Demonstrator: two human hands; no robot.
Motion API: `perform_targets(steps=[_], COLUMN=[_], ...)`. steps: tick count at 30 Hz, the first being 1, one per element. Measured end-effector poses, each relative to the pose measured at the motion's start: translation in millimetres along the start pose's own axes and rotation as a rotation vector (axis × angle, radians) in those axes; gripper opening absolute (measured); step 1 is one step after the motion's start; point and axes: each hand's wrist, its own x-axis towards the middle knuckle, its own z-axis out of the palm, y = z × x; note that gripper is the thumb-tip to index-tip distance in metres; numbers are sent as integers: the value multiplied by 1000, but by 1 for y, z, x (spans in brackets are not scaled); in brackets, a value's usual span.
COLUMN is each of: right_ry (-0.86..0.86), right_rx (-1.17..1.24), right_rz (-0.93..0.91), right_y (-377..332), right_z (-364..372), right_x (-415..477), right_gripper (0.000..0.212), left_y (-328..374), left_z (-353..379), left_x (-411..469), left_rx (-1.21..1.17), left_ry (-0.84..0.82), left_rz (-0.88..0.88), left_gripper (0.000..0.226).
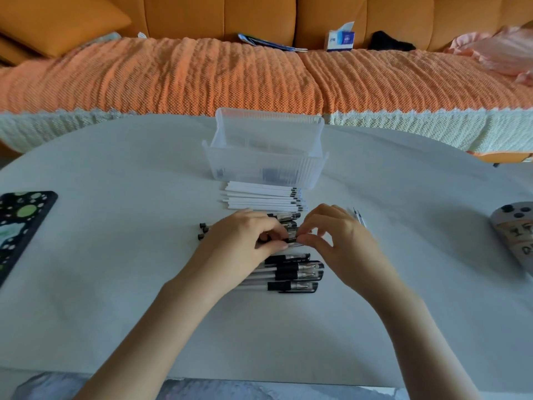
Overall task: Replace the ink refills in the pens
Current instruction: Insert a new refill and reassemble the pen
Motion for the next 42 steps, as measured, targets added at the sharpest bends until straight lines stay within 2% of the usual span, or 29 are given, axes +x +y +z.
perform_targets(steps=[4, 8, 14, 17, 23, 28, 36, 40, 42], right_ry=[43, 29, -45, -19, -36, -57, -200, -239, -205], right_rx=[181, 347, 434, 457, 496, 345, 50, 22, 38], right_rz=[118, 129, 135, 141, 168, 210, 230, 214, 210], right_y=[-4, -10, -10, -10, -8, 4, 17, 16, 17], right_z=[-8, -13, -17, -19, -22, -23, -27, -24, -24], right_x=[-1, -2, -4, -3, -3, -4, -9, -9, -8], right_gripper=[9, 10, 9, 14, 12, 9, 6, 9, 12], left_y=[3, 7, 9, 13, 14, 6, 4, 6, 6], left_z=[0, 2, 2, 3, -2, -2, 0, 1, 1], left_x=[0, -1, -3, -2, -3, -3, -3, -2, -2], left_rx=[-20, -107, -154, -162, -86, -27, -65, -79, -76], left_ry=[61, 106, 95, 97, 112, 0, 16, 12, 21], left_rz=[34, 50, 30, 6, -22, -43, -33, -23, -15], left_gripper=[21, 16, 10, 12, 21, 37, 18, 16, 16])
